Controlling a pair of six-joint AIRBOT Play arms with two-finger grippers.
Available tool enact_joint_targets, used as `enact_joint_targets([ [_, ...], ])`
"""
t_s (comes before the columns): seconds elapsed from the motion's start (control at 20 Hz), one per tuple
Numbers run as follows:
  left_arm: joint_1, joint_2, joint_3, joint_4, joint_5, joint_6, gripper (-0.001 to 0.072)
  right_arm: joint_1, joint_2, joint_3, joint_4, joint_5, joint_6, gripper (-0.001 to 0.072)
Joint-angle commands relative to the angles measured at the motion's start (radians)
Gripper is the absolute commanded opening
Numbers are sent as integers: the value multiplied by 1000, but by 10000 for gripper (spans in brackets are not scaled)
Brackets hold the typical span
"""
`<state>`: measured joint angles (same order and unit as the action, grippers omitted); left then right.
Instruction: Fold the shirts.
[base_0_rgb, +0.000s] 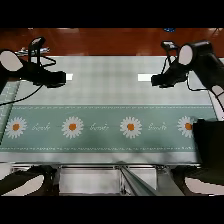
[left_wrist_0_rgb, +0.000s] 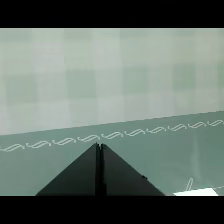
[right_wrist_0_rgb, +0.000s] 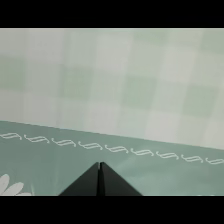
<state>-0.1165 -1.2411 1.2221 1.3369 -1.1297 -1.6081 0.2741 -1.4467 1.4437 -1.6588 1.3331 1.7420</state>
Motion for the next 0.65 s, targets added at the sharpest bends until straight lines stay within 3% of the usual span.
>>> enact_joint_targets([
  [0.0, 3, -5, -23, 24, -19, -36, 26, 30, -14, -9, -52, 2, 19, 18],
  [0.6, 2, -12, -23, 24, -15, -36, 26, 30, -14, -9, -52, 2, 19, 18],
])
